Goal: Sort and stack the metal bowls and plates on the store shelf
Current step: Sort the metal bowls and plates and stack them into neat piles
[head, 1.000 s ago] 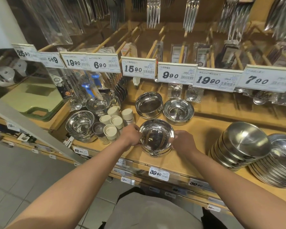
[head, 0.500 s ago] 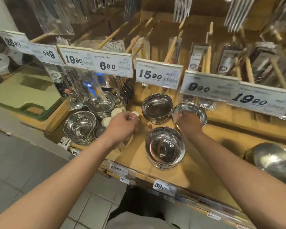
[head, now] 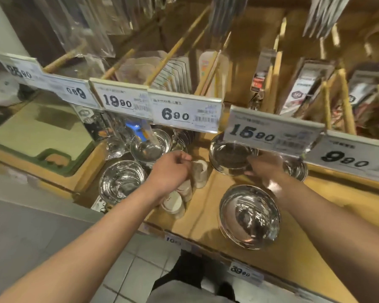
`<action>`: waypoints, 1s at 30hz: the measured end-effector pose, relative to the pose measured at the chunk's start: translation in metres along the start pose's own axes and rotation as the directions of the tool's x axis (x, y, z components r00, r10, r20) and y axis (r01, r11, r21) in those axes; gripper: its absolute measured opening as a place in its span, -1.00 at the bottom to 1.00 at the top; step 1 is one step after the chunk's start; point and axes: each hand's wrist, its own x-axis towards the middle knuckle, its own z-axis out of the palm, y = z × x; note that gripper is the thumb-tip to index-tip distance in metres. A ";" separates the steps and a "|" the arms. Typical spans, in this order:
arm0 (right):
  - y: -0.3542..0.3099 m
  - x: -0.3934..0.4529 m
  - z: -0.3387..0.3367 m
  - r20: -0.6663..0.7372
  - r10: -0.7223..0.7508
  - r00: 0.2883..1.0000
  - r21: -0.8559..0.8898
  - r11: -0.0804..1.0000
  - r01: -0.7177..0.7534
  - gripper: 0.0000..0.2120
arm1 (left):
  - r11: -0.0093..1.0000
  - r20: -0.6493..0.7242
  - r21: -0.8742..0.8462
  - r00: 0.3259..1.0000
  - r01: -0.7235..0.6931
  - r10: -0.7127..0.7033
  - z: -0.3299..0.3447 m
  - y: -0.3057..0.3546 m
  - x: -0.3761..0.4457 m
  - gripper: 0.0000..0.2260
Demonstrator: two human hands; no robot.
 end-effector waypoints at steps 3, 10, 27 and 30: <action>-0.008 -0.013 -0.009 -0.005 -0.071 0.997 -0.009 0.997 0.070 -0.88 | 1.000 0.008 0.008 1.000 -0.016 0.016 0.006 0.006 0.005 -0.91; -0.004 -0.062 -0.051 0.058 -0.037 0.998 0.122 0.992 0.029 -0.91 | 0.998 0.005 -0.007 0.998 -0.065 0.065 0.028 0.021 0.000 -0.85; 0.073 -0.121 -0.085 0.014 -0.198 0.980 0.024 0.980 0.198 -0.82 | 1.000 0.077 -0.030 0.997 0.005 -0.003 0.077 -0.001 -0.060 -0.83; 0.080 -0.121 -0.082 -0.015 -0.220 0.975 0.011 0.975 0.220 -0.80 | 1.000 0.051 -0.030 0.999 0.006 -0.005 0.079 -0.010 -0.063 -0.82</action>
